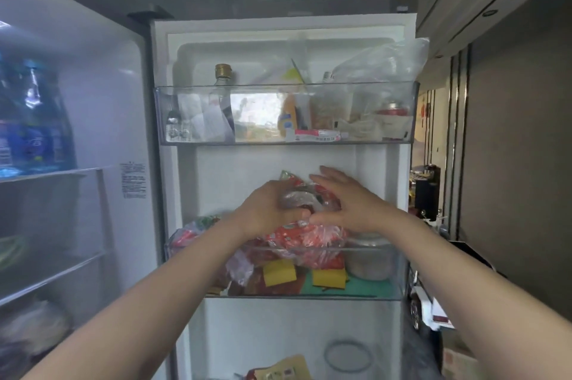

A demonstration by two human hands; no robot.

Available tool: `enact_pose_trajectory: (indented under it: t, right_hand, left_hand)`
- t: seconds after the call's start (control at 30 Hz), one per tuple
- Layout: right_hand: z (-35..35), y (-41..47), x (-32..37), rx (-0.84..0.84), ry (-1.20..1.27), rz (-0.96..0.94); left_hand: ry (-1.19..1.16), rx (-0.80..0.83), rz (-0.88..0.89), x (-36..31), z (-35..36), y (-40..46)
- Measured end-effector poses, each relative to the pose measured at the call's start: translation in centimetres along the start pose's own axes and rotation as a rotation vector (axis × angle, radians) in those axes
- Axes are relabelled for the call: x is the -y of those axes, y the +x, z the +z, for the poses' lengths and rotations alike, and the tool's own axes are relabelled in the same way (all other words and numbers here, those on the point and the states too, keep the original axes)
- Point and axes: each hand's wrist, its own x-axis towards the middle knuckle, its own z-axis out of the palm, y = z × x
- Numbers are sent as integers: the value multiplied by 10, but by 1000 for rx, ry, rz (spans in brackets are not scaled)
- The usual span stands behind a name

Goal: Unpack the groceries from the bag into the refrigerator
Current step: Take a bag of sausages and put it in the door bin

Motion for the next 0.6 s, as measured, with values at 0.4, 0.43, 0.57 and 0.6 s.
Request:
enact_pose_trajectory:
  t: [0.4, 0.43, 0.57, 0.6]
  right_hand:
    - [19, -11, 12, 48, 27, -66]
    - [15, -17, 20, 4, 85, -29]
    - [3, -42, 44, -200, 238, 32]
    - [3, -48, 50, -211, 248, 20]
  left_hand:
    - [-43, 169, 6, 9, 0, -16]
    - [-85, 99, 21, 5, -2, -18]
    - [-121, -138, 131, -6, -10, -30]
    - [-134, -159, 155, -8, -10, -35]
